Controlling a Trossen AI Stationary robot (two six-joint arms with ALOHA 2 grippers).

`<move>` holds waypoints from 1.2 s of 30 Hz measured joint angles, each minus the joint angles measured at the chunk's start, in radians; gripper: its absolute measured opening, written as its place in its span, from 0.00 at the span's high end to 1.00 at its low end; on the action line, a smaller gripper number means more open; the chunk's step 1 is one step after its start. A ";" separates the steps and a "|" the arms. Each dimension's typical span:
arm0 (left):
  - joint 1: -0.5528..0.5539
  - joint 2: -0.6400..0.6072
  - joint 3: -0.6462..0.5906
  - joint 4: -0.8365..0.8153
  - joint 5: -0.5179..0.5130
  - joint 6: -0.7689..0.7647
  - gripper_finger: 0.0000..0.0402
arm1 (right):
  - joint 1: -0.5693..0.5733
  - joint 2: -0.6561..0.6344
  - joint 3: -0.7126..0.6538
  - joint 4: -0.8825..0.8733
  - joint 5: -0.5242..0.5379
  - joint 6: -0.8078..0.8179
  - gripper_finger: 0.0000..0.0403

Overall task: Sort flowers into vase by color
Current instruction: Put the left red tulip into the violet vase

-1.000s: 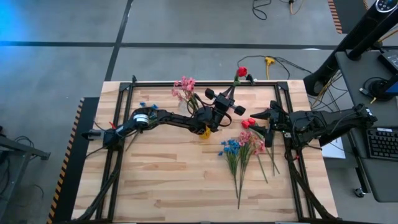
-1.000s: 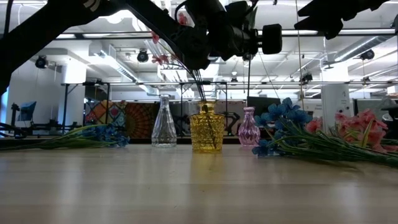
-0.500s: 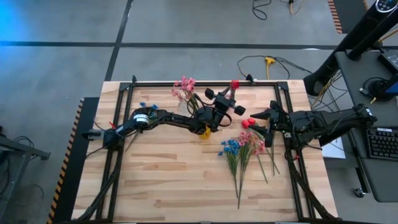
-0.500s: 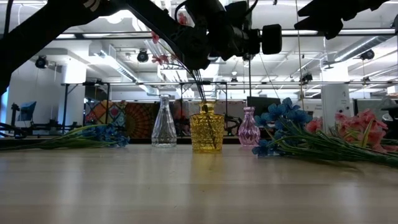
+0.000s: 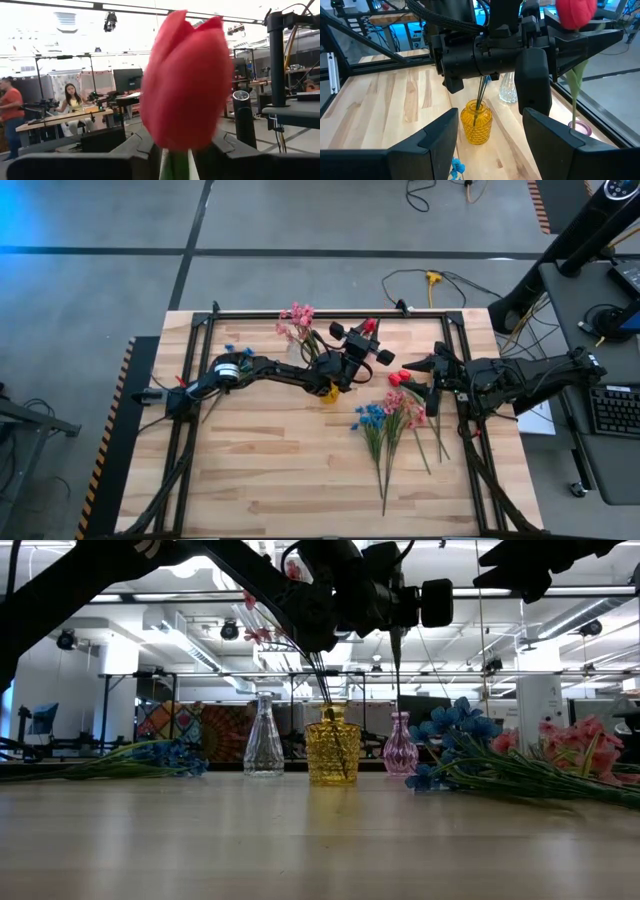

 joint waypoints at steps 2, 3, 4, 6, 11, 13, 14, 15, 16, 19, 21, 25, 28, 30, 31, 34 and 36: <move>0.000 0.000 0.000 0.000 0.000 0.000 0.81 | 0.000 0.000 0.000 0.000 0.000 0.000 0.47; 0.000 0.000 0.000 0.000 0.000 0.001 0.81 | 0.000 0.000 0.000 0.000 0.000 0.000 0.47; -0.001 0.000 0.000 0.000 0.000 0.002 0.81 | 0.000 0.000 0.000 0.000 0.000 0.000 0.47; -0.003 -0.001 0.000 0.000 -0.001 0.005 0.81 | 0.000 0.000 0.000 0.000 0.000 0.000 0.47; -0.007 -0.003 0.000 -0.001 -0.025 0.018 0.81 | 0.000 0.000 0.000 0.000 0.000 0.000 0.47; -0.010 -0.003 0.000 0.000 -0.026 0.033 0.81 | 0.000 0.000 0.000 0.000 0.000 0.000 0.47; -0.014 -0.003 0.000 0.000 -0.026 0.039 0.81 | 0.000 0.000 0.000 0.000 0.000 0.000 0.47; -0.017 -0.003 0.000 -0.001 -0.026 0.045 0.81 | 0.000 0.000 0.000 0.000 0.000 -0.001 0.47; -0.020 -0.003 0.000 -0.001 -0.027 0.052 0.81 | 0.000 0.000 0.000 0.000 0.000 -0.002 0.47; -0.029 -0.004 0.000 0.000 -0.049 0.063 0.81 | 0.000 0.000 0.000 0.000 0.000 -0.003 0.47; -0.033 -0.004 0.000 -0.002 -0.060 0.075 0.81 | 0.000 -0.003 0.000 -0.001 0.000 -0.003 0.47; -0.038 -0.004 0.000 -0.003 -0.077 0.088 0.77 | 0.000 -0.013 0.008 -0.001 0.000 -0.005 0.47; -0.044 -0.004 0.000 -0.003 -0.096 0.087 0.72 | 0.000 -0.015 0.016 -0.004 0.000 -0.005 0.47; -0.048 -0.004 0.000 -0.004 -0.104 0.087 0.69 | 0.000 -0.015 0.018 -0.006 0.000 -0.005 0.47; -0.050 -0.004 0.000 -0.003 -0.107 0.087 0.67 | 0.000 -0.015 0.018 -0.007 0.000 -0.006 0.47; -0.055 -0.004 0.000 -0.004 -0.112 0.087 0.62 | 0.000 -0.014 0.018 -0.009 0.000 -0.005 0.47; -0.060 -0.004 0.000 -0.004 -0.117 0.087 0.59 | 0.000 -0.015 0.018 -0.008 0.000 -0.005 0.47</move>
